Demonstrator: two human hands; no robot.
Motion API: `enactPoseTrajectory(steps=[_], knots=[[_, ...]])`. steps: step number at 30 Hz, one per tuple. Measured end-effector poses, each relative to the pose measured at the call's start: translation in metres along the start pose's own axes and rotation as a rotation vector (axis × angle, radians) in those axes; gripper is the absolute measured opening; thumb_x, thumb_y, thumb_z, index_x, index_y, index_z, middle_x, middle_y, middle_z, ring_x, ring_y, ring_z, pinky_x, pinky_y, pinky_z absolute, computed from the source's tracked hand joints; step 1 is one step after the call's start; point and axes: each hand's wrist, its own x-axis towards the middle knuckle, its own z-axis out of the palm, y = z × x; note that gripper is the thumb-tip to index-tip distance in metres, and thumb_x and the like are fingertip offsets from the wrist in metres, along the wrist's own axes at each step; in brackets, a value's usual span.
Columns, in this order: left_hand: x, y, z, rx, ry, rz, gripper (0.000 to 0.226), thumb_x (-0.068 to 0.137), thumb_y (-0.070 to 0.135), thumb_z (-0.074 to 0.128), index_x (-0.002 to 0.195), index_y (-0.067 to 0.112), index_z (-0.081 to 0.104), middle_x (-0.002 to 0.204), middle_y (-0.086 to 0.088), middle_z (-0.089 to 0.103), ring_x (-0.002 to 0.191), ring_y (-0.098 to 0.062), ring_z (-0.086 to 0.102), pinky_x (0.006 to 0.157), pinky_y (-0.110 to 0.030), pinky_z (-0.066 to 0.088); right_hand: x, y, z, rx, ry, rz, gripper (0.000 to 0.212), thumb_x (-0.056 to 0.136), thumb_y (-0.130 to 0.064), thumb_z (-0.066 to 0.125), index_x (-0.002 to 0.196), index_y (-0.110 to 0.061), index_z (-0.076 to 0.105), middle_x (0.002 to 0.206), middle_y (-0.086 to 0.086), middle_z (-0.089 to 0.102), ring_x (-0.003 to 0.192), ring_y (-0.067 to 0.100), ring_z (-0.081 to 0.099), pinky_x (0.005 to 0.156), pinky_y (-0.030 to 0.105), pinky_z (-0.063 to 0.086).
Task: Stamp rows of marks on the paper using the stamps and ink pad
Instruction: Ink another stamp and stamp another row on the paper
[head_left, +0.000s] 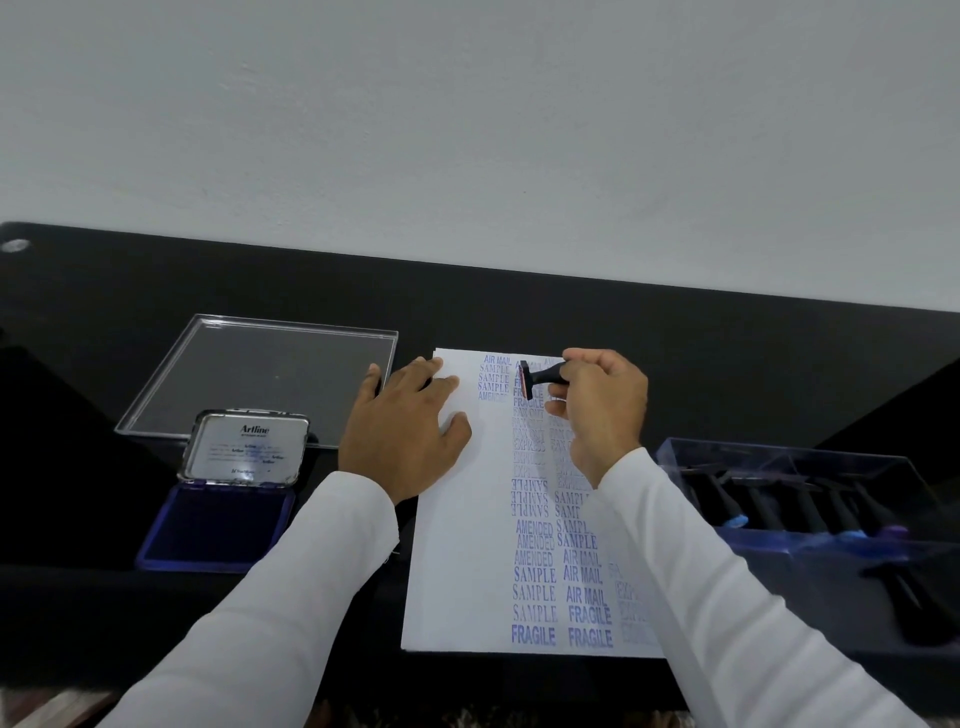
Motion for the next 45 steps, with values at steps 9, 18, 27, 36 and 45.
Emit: enactPoseTrajectory(steps=[9,18,27,36,45], knots=[[-0.011,0.001,-0.026,-0.032,0.064,0.003,0.066,0.092,0.060,0.031,0.146,0.027,0.049,0.157,0.003,0.041,0.150,-0.020,0.030,0.125,-0.053,0.004,-0.022,-0.009,0.005,-0.021,-0.052,-0.050,0.019,0.093,-0.007,0.059,0.098,-0.020,0.071,0.093,-0.001,0.070,0.078,0.016,0.072,0.064,0.031,0.062],[-0.085,-0.046,-0.058,-0.051,0.129,-0.066,0.057,0.096,0.054,0.047,0.145,0.025,0.049,0.155,0.001,0.044,0.148,-0.019,0.032,0.125,-0.050,0.013,-0.081,-0.008,0.033,-0.107,-0.268,-0.143,0.015,0.092,-0.012,0.061,0.096,-0.021,0.071,0.090,-0.001,0.071,0.079,0.017,0.071,0.066,0.032,0.063],[-0.159,-0.109,-0.084,-0.028,0.211,-0.207,0.071,0.085,0.064,0.043,0.140,0.020,0.056,0.147,0.000,0.051,0.140,-0.020,0.042,0.122,-0.052,0.023,-0.156,0.004,0.075,-0.247,-0.488,-0.386,0.020,0.087,-0.016,0.066,0.100,-0.031,0.072,0.083,-0.012,0.071,0.080,0.011,0.070,0.070,0.032,0.061],[-0.205,-0.150,-0.085,-0.068,0.174,-0.288,0.084,0.081,0.072,0.036,0.148,0.023,0.047,0.157,0.002,0.040,0.150,-0.017,0.026,0.124,-0.045,0.015,-0.215,0.009,0.097,-0.602,-0.718,-0.941,0.024,0.096,-0.017,0.062,0.119,-0.016,0.067,0.118,0.000,0.063,0.107,0.012,0.058,0.095,0.020,0.046],[-0.207,-0.165,-0.075,-0.029,0.147,-0.312,0.076,0.084,0.065,0.040,0.146,0.023,0.050,0.158,-0.001,0.040,0.150,-0.020,0.026,0.123,-0.050,0.017,-0.222,0.017,0.113,-0.744,-0.747,-1.022,0.025,0.097,-0.018,0.060,0.121,-0.015,0.067,0.116,0.001,0.062,0.107,0.013,0.057,0.090,0.013,0.034]])
